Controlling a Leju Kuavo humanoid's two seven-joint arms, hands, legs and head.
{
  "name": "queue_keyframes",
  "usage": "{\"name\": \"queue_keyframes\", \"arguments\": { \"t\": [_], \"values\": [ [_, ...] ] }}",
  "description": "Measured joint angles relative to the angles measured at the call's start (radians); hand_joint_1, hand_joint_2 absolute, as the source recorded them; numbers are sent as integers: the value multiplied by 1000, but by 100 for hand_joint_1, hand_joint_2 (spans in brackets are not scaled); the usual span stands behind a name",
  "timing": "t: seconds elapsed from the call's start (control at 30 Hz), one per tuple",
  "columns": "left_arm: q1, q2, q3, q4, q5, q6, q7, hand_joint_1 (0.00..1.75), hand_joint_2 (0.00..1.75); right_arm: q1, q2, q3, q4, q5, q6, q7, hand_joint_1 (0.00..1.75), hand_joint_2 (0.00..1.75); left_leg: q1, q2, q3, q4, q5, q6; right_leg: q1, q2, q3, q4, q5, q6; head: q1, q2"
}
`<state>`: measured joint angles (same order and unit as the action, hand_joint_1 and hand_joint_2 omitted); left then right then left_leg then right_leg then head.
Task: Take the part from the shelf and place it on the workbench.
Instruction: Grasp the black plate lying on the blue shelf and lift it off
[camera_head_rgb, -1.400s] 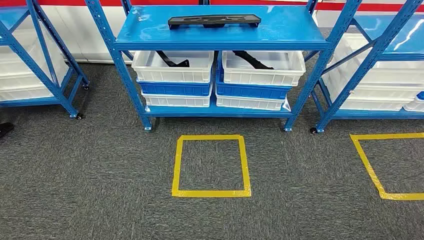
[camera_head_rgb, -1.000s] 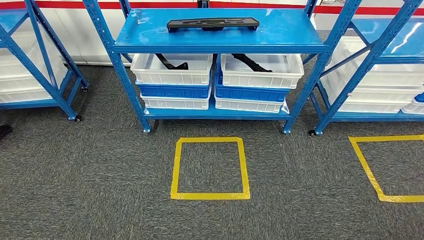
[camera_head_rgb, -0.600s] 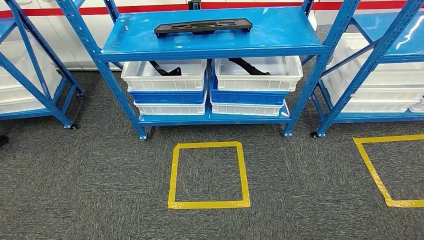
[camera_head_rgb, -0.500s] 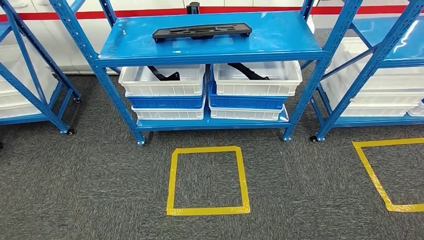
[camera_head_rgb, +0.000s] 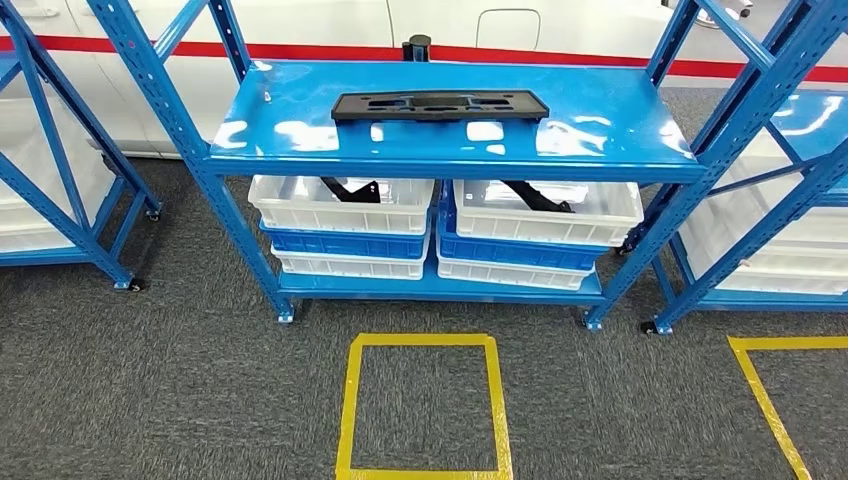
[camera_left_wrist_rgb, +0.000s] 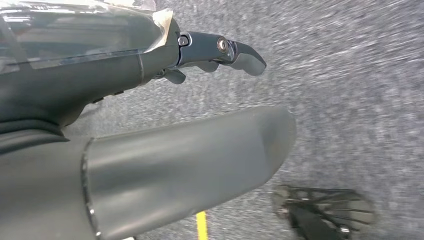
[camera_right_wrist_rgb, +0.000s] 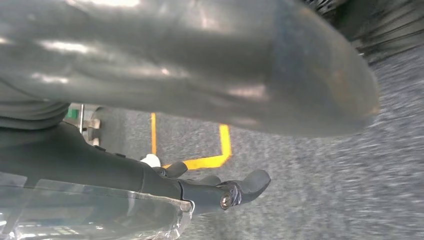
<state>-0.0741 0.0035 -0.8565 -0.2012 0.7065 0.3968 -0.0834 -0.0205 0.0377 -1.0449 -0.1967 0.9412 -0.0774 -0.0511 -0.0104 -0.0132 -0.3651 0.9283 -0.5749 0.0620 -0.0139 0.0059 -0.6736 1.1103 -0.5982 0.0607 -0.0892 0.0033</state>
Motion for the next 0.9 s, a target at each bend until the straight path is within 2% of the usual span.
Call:
{"name": "queue_keyframes", "arguments": {
  "t": [0.03,0.07,0.1,0.13,0.17,0.2,0.23,0.27,0.3,0.37,0.4,0.43,0.47,0.5,0.53,0.57,0.6,0.63,0.67,0.7,0.73,0.77,0.83,0.87,0.9],
  "values": [
    [1,-1,0,1,0,0,2,0,0,3,0,0,1,1,1,1,0,0,-2,0,21,-2,-24,-3,1,-7,-5,-48,88,14,3,0],
    [1,-2,0,1,0,1,3,0,0,3,-1,0,2,1,1,3,0,0,-3,0,43,-8,-46,-7,5,-13,-1,-80,163,19,4,0],
    [0,-3,0,1,0,2,4,0,0,1,-2,-1,2,3,2,4,0,0,-5,0,64,-10,-57,-11,6,-16,9,-95,208,12,4,0],
    [-5,-4,0,0,0,2,3,0,0,-3,-2,0,2,4,2,5,0,0,-5,1,75,-1,-55,-16,7,-16,25,-96,215,-6,5,0],
    [-10,-4,1,0,1,2,1,0,0,-9,-2,0,2,6,3,6,0,0,-5,3,71,33,-40,-21,5,-13,40,-98,210,-22,4,0],
    [-14,-5,1,0,2,2,-1,0,0,-15,-2,0,2,8,4,5,0,0,-5,4,47,91,-17,-25,-1,-11,53,-103,206,-37,6,0],
    [-18,-5,1,0,3,3,-4,0,0,-21,-3,0,2,9,5,5,0,0,-3,5,5,163,-4,-30,-5,-10,66,-108,197,-50,6,0],
    [-18,-6,2,0,4,3,-7,0,0,-23,-4,0,2,10,6,4,0,0,1,6,-44,232,-12,-37,-8,-10,78,-113,188,-58,6,0],
    [-17,-7,2,0,5,4,-9,0,0,-24,-6,0,2,10,6,2,0,0,6,6,-90,283,-45,-44,-10,-8,90,-117,178,-64,6,0],
    [-12,-8,2,0,5,5,-9,0,0,-21,-7,0,2,10,7,-1,0,0,19,6,-164,321,-138,-59,-14,-3,114,-120,157,-62,5,0],
    [-9,-7,2,0,5,6,-9,0,0,-19,-7,0,2,10,7,-2,0,0,25,7,-187,309,-159,-65,-17,0,125,-120,146,-58,5,0],
    [-8,-7,2,0,4,8,-8,0,0,-17,-6,0,2,10,8,-3,0,0,30,8,-200,278,-144,-71,-21,2,136,-120,137,-53,5,0],
    [-7,-6,2,0,4,10,-6,0,0,-16,-6,0,2,10,8,-4,0,0,36,9,-203,226,-94,-76,-24,3,145,-120,128,-47,5,0],
    [-7,-5,2,1,4,11,-4,0,0,-15,-6,0,2,11,9,-4,0,0,40,13,-198,168,-25,-80,-26,4,155,-120,119,-40,4,0],
    [-7,-5,2,1,4,11,-3,0,0,-15,-7,0,2,12,10,-4,0,0,42,18,-192,123,21,-80,-26,6,163,-119,111,-32,4,0],
    [-7,-5,2,1,4,11,-1,0,0,-15,-7,0,2,12,10,-4,0,0,41,22,-188,96,48,-77,-25,6,167,-118,103,-23,4,0],
    [-7,-5,2,0,4,10,0,0,0,-16,-8,0,2,13,11,-4,0,0,38,25,-187,90,56,-71,-24,7,172,-117,96,-13,5,0],
    [-6,-5,2,0,4,10,0,0,0,-17,-8,0,2,14,11,-4,0,0,35,25,-187,94,50,-63,-22,7,175,-118,89,-4,5,0],
    [-6,-6,2,0,5,10,1,0,0,-18,-8,1,2,14,12,-4,0,0,34,24,-182,93,62,-53,-22,5,177,-117,83,5,6,0],
    [-5,-6,2,0,6,10,1,0,0,-19,-8,1,2,15,12,-5,0,0,34,23,-177,91,72,-45,-21,4,177,-107,75,9,6,0],
    [-5,-6,2,0,7,11,1,0,0,-19,-8,1,2,17,12,-7,0,0,34,23,-172,89,76,-36,-20,3,167,-79,60,9,8,0],
    [-6,-5,4,0,10,12,1,0,0,-19,-8,2,2,19,13,-8,0,0,34,23,-167,87,76,-28,-19,2,141,-28,38,5,10,0],
    [-5,-4,8,1,16,13,4,0,0,-18,-9,3,2,23,14,-10,0,0,26,23,-164,86,66,-15,-16,1,55,118,-10,-7,14,0],
    [-4,-3,11,1,19,13,7,0,0,-16,-9,3,2,24,14,-10,0,0,23,21,-160,86,60,-11,-14,1,14,177,-21,-7,15,0],
    [-2,-4,13,1,20,13,8,0,0,-14,-9,3,2,25,14,-10,0,0,20,19,-153,86,53,-9,-11,1,-13,202,-15,-3,15,0]
  ]
}}
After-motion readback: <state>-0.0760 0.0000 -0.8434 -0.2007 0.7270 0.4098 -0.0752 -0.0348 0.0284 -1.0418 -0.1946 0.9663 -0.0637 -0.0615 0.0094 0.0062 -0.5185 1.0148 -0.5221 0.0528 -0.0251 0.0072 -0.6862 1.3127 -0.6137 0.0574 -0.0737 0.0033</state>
